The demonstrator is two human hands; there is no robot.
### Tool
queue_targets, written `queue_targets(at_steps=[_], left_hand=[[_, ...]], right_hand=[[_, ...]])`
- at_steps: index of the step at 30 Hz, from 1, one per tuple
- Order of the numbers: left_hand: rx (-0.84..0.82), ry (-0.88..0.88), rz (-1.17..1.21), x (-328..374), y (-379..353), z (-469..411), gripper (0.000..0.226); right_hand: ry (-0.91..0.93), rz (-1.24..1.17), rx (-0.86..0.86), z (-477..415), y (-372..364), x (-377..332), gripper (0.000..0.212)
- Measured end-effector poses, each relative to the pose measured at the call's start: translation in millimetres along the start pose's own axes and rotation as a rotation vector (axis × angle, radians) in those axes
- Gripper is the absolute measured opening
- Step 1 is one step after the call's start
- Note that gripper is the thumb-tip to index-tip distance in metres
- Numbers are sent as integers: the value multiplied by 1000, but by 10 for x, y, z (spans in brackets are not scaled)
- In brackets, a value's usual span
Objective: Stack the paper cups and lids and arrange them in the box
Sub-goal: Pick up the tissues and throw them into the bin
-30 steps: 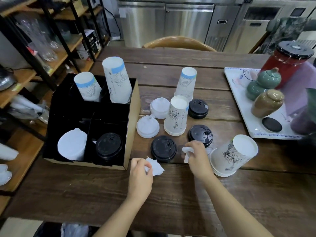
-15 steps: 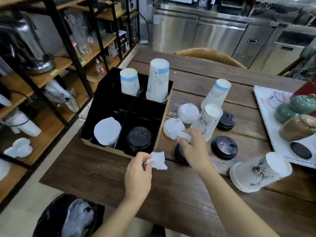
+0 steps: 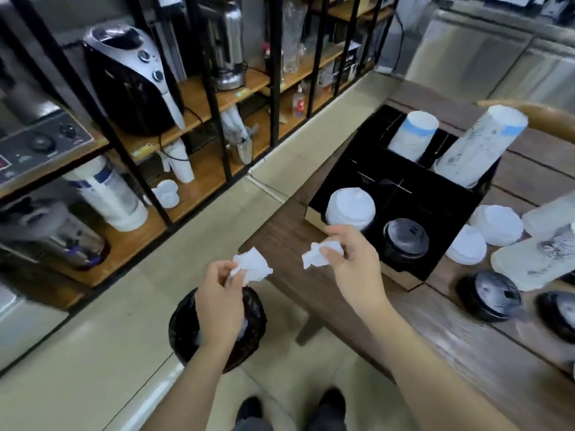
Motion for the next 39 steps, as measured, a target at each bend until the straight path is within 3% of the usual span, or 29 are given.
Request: queue_targets(at_steps=[8, 13, 18, 20, 24, 30, 39], left_hand=[[96, 139, -135, -1235, 823, -487, 8], [28, 242, -256, -2368, 670, -807, 10], [-31, 370, -388, -3523, 366, -1063, 20], [-140, 436, -428, -3956, 143, -1126, 32], [-394, 457, -579, -4447, -195, -1102, 66], [-324, 308, -637, -4074, 56, -1209, 69], [-146, -6, -564, -2050, 743, -1453, 65]], right_hand=[[-78, 81, -259, 78, -1743, 410, 17], [-236, 222, -396, -51, -2821, 1463, 17], [-262, 406, -457, -204, -3518, 2458, 22], [-267, 479, -519, -211, -3736, 2793, 30], [-211, 667, -730, -130, -4081, 3268, 74], [-13, 740, -755, -191, -4094, 2788, 85], [354, 705, -553, -359, -3529, 783, 85]])
Point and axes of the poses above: each hand's wrist, its own z-axis away from the middle knuckle, its own y-axis out of the back of the hand, x = y × z, the point moved 10 cm from there along -z, towards the middle knuckle
